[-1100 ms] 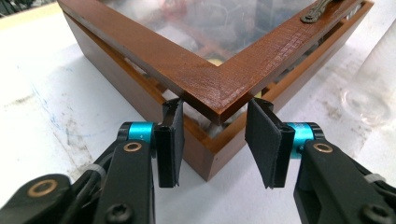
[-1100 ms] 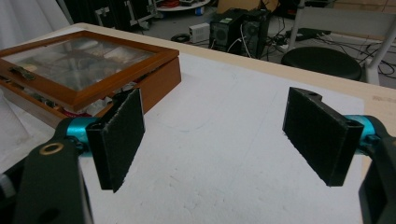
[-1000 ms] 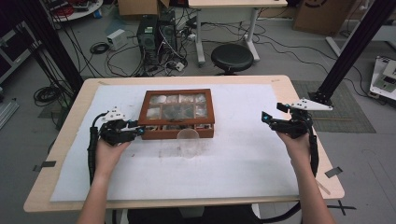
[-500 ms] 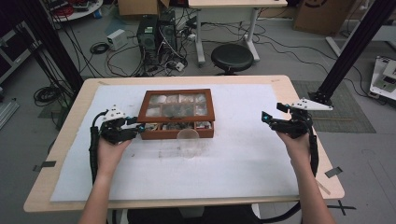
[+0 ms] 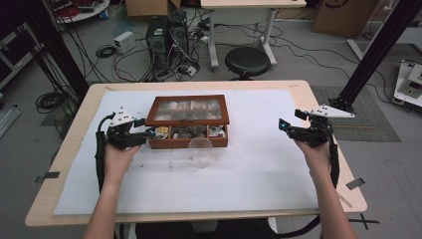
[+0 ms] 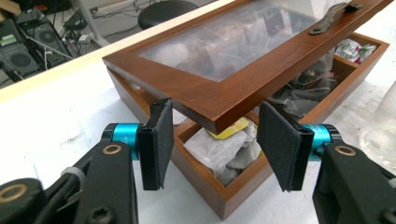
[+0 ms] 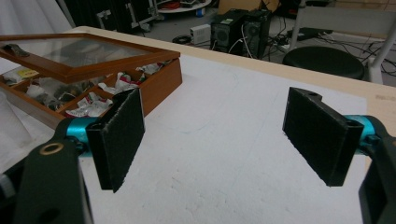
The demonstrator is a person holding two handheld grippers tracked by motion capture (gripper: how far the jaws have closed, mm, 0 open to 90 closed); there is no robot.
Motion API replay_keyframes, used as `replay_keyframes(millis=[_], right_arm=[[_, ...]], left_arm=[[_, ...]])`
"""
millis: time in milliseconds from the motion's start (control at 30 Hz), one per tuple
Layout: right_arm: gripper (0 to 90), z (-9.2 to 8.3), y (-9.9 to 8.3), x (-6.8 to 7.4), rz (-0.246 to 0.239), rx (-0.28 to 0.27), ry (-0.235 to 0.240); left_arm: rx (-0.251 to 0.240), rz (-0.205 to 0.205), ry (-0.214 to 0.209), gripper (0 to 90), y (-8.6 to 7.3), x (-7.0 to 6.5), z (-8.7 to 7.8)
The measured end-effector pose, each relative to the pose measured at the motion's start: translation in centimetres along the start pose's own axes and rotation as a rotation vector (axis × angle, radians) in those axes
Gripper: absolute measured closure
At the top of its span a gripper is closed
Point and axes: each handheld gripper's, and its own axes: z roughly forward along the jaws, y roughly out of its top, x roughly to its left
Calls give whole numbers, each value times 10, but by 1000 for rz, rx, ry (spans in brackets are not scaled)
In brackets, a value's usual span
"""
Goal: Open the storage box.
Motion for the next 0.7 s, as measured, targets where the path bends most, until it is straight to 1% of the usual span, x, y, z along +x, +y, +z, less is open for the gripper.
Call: replay_keyframes(millis=[100,200,267,433,533,667,700], right_arm=[[215,1,0,0,1,0,3],[214,2,0,0,3,0,5],[215,2,1,1,5,1,7],[215,3,1,1,1,-1,9],[215,3,1,2,1,0,10],[215,3,1,2,0,-2,13],[214,3,1,2,1,-1,14]], left_arm=[[2,3,-3,462,4,1,-1],[-14,5,-8,462,9,2,-1],[-18,6,-4,457,13,3,0],[-48,-4,-6,453,18,6,0],[-45,7,-6,452,22,8,-1],[-46,7,-11,452,31,11,-1],[-57,12,-6,452,32,12,-1]])
